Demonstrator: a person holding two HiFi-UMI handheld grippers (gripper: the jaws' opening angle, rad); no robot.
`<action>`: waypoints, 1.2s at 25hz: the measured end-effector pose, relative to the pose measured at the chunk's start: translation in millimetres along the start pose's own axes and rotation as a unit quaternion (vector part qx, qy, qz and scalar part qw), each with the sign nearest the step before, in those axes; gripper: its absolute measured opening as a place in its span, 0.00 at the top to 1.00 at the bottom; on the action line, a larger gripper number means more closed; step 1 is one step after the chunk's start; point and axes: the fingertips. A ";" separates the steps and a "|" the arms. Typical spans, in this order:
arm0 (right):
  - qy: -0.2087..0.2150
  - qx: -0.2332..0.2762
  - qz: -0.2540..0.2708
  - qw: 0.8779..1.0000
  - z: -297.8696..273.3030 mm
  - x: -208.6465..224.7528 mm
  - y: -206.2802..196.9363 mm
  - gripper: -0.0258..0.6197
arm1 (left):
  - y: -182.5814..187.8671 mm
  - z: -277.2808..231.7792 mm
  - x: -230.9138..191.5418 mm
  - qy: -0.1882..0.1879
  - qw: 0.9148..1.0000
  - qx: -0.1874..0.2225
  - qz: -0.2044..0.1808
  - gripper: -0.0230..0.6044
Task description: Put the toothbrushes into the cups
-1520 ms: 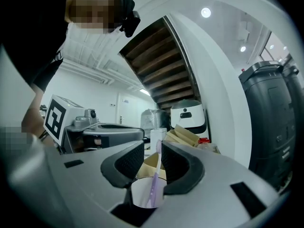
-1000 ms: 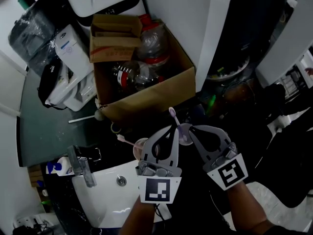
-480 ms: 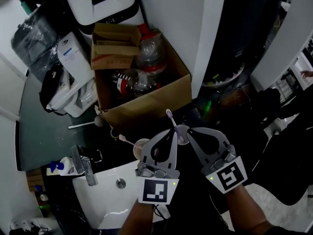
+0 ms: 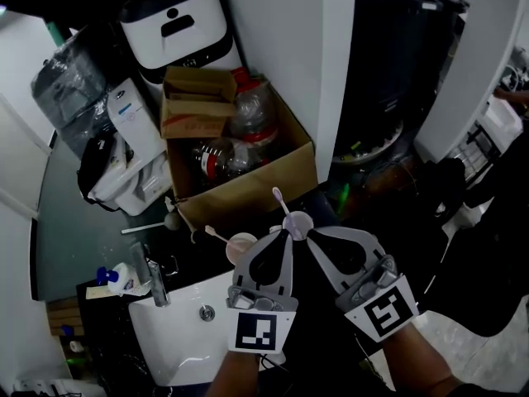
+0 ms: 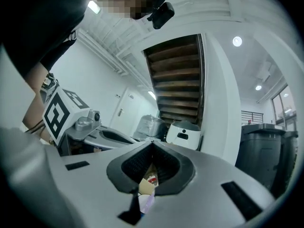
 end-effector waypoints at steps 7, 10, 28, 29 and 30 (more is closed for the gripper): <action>0.000 0.024 0.001 1.000 27.3 -23.6 29.9 0.91 | 34.7 33.0 7.0 0.001 0.999 0.014 -0.050 0.95; 0.001 0.036 -0.017 0.999 38.7 -29.7 40.1 0.91 | 45.8 46.8 12.1 0.004 0.999 0.013 -0.048 0.95; 0.025 0.058 0.002 0.998 87.8 -46.1 56.9 0.91 | 83.7 70.6 48.9 0.047 0.995 0.017 -0.086 0.95; 0.027 0.059 0.004 0.998 89.6 -46.5 57.7 0.91 | 84.6 70.9 51.1 0.048 0.995 0.016 -0.081 0.95; 0.028 0.061 0.004 0.998 91.6 -47.0 58.5 0.91 | 85.8 71.2 53.1 0.050 0.996 0.016 -0.079 0.95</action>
Point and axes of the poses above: the fingertips, and each gripper's own axes: z backward along the fingers, x to its right, y out of its top, and after that the axes turned 10 degrees about -z, right-handed
